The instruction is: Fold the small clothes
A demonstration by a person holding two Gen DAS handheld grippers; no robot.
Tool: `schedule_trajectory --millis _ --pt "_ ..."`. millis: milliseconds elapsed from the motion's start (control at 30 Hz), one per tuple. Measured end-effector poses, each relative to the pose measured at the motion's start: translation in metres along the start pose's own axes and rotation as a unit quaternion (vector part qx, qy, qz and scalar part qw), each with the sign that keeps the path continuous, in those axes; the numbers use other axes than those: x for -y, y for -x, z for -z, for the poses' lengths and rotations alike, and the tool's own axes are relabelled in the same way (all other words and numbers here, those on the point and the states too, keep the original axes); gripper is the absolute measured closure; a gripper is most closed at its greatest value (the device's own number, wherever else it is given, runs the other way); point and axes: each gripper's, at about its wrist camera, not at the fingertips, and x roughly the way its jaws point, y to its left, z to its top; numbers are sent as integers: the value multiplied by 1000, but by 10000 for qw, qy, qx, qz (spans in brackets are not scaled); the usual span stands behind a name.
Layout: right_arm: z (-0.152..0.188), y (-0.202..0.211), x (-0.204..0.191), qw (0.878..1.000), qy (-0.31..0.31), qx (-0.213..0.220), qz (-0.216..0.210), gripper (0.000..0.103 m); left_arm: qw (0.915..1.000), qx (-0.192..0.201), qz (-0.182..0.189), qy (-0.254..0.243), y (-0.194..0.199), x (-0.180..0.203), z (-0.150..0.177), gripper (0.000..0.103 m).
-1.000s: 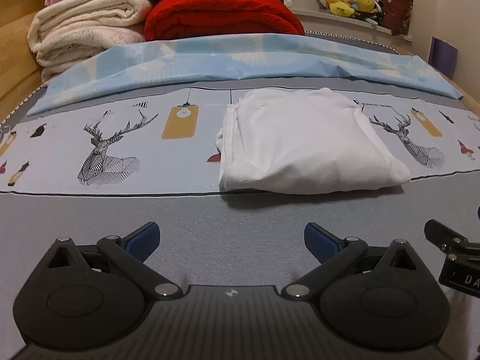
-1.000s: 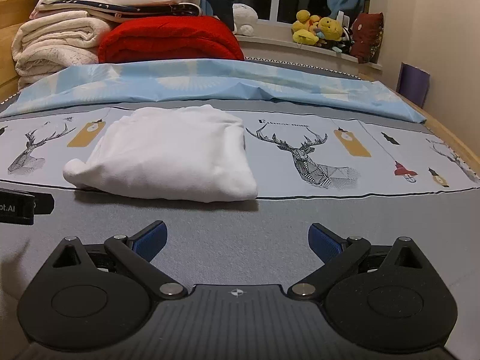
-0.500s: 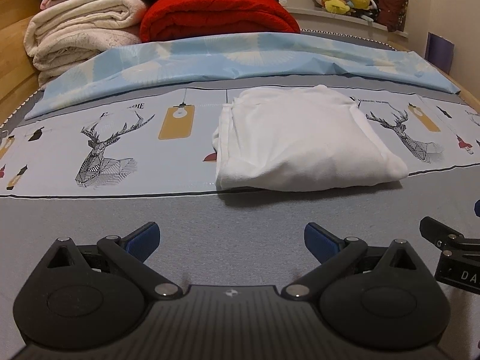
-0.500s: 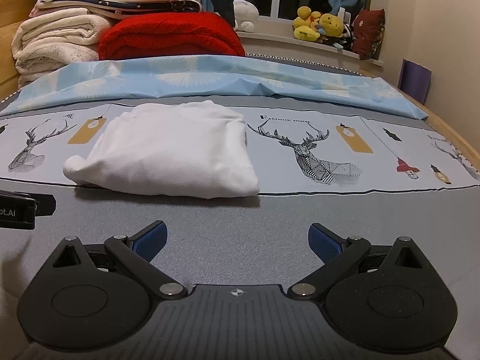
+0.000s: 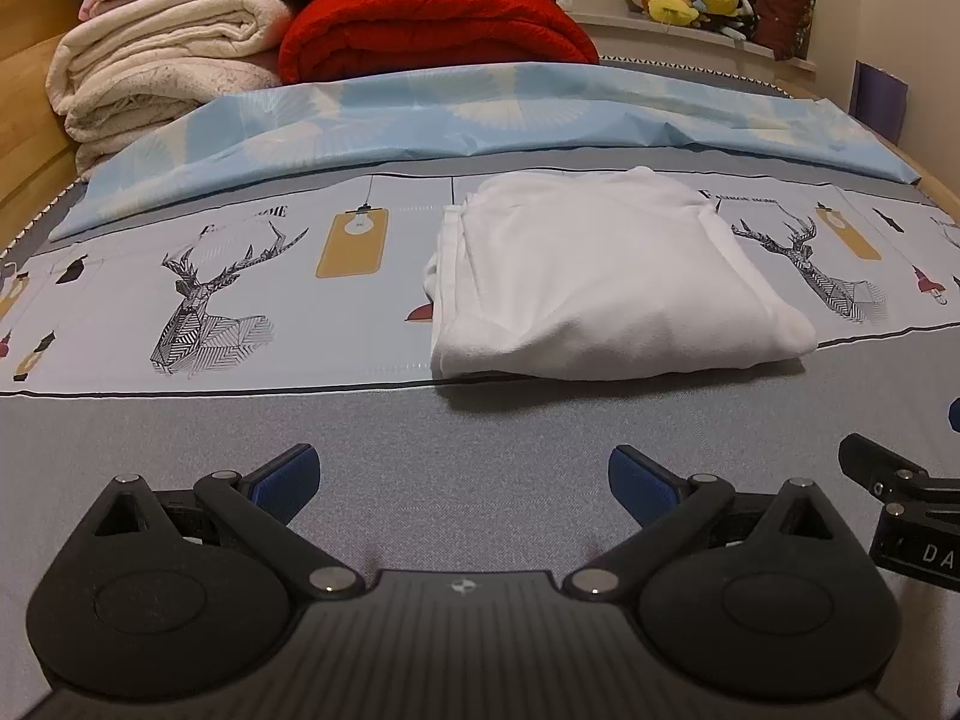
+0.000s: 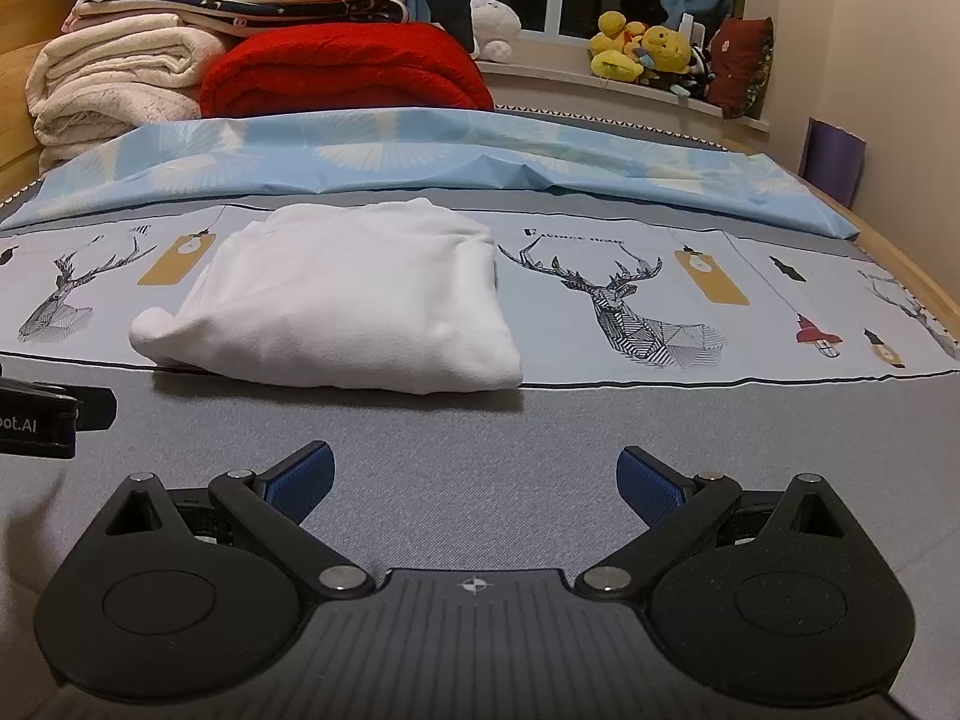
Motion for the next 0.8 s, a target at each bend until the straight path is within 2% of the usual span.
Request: schedule_trajectory --millis 800 --pt "2 1 -1 10000 24 1 -25 3 10000 13 26 -78 -1 2 2 0"
